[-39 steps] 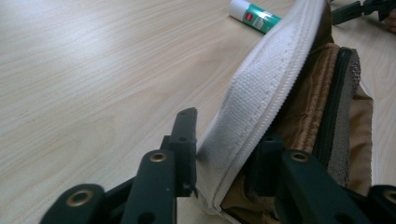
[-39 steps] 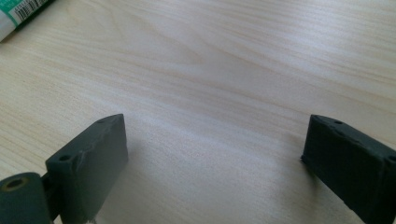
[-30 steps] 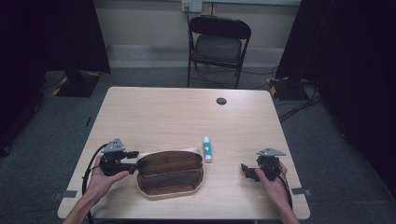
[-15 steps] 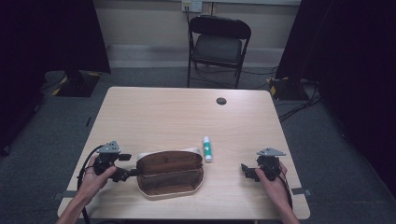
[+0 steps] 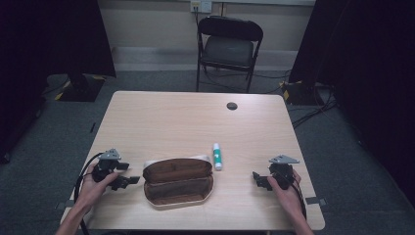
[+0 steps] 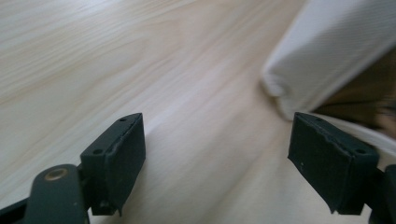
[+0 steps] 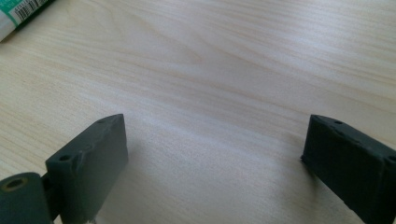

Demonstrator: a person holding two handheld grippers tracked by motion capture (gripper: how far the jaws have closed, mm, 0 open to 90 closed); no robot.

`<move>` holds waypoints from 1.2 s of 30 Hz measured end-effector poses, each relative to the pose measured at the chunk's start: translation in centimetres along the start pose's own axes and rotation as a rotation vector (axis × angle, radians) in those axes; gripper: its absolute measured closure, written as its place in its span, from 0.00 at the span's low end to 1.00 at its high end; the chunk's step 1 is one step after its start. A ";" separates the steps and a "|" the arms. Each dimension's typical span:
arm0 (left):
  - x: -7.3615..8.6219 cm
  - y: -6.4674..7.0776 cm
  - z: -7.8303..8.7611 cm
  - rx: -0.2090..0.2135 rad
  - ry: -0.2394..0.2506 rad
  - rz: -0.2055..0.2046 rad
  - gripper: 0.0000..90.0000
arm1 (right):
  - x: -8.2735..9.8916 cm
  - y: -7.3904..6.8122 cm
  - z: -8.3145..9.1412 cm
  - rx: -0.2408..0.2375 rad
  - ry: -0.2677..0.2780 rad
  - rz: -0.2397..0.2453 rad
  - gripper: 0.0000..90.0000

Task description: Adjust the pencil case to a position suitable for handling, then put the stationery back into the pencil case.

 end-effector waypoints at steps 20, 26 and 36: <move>0.5 -1.8 -1.3 -0.233 0.062 -0.074 0.04 | -2.6 -3.4 -0.5 -0.082 0.024 0.069 0.26; 0.5 -1.9 -1.3 -0.238 0.060 -0.072 0.03 | -5.0 -6.4 -1.9 -0.175 0.089 0.058 0.40; 0.5 -1.8 -1.3 -0.238 0.060 -0.069 0.03 | -8.1 -10.1 -5.0 -0.243 0.117 0.080 0.49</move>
Point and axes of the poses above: each handheld gripper's, and its own axes: z roughly backward along the jaws, x roughly out of its underside, y roughly to its right, the point moved 8 cm from there along -z, roughly forward along the jaws, and after that the axes turned 15 degrees about y, right-handed, at the moved point
